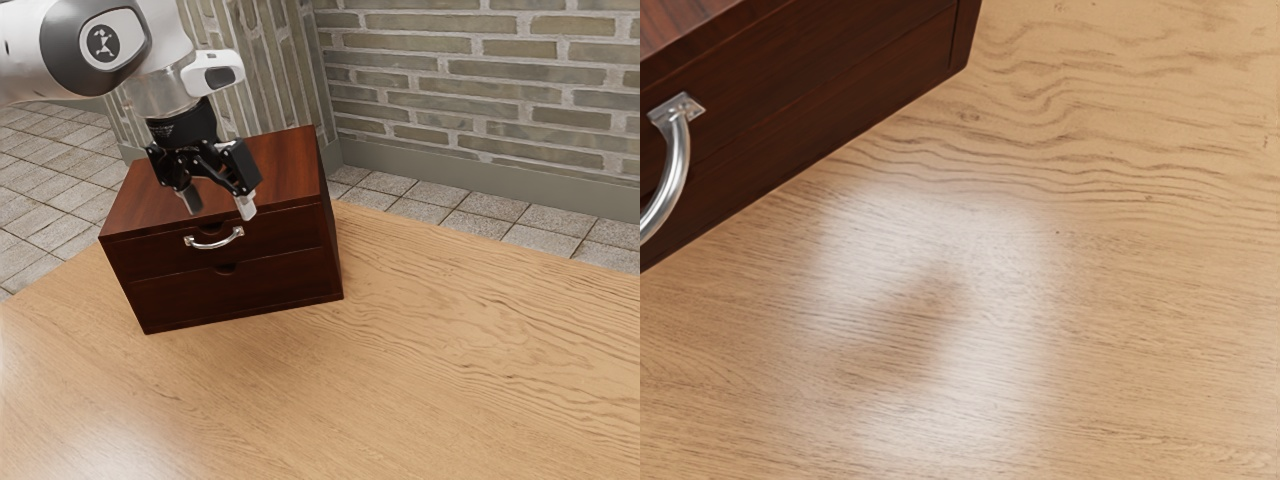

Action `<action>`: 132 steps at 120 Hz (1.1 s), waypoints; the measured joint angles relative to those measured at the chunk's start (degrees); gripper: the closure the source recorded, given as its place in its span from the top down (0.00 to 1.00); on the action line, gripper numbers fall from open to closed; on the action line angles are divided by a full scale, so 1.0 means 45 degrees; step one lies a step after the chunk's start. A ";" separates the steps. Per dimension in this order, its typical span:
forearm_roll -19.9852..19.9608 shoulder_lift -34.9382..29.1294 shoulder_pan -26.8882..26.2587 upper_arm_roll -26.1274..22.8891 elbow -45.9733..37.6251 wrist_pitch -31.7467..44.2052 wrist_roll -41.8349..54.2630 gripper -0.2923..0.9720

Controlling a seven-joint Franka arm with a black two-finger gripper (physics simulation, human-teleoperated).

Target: Pull the drawer handle with one arm to open the drawer

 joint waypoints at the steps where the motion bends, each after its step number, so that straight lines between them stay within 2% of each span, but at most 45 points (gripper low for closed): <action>1: -0.0004 0.0000 0.0000 0.0000 -0.0001 0.0000 0.0000 0.77; 20: -0.0193 0.0032 0.0146 0.0001 0.0040 -0.0009 0.0000 0.77; 26: -0.0157 -0.0069 0.0204 -0.0016 0.0708 -0.0076 0.0039 0.77; 42: 0.0052 -0.1662 0.0687 -0.0290 0.2556 -0.0254 0.1554 0.77; 47: 0.0354 -0.2166 0.0948 -0.0846 0.2714 -0.0288 0.2448 0.77; 56: 0.0788 -0.2285 -0.0204 -0.1325 0.2868 -0.0310 0.3921 0.77; 61: 0.1095 -0.2266 -0.0414 -0.1411 0.2899 -0.0307 0.4667 0.77; 78: 0.2501 -0.2246 -0.0239 -0.1401 0.2733 -0.0577 0.6508 0.77; 88: 0.2872 -0.1329 -0.0398 -0.0915 0.2698 -0.0512 0.7554 0.77; 104: 0.2756 -0.0072 0.0135 -0.0508 0.2020 0.0847 0.9333 0.76; 120: 0.2567 0.0097 0.0498 -0.0431 0.0518 0.2408 1.1003 0.76; 132: 0.2043 0.0047 0.0421 0.0124 -0.1122 0.3787 1.2165 0.76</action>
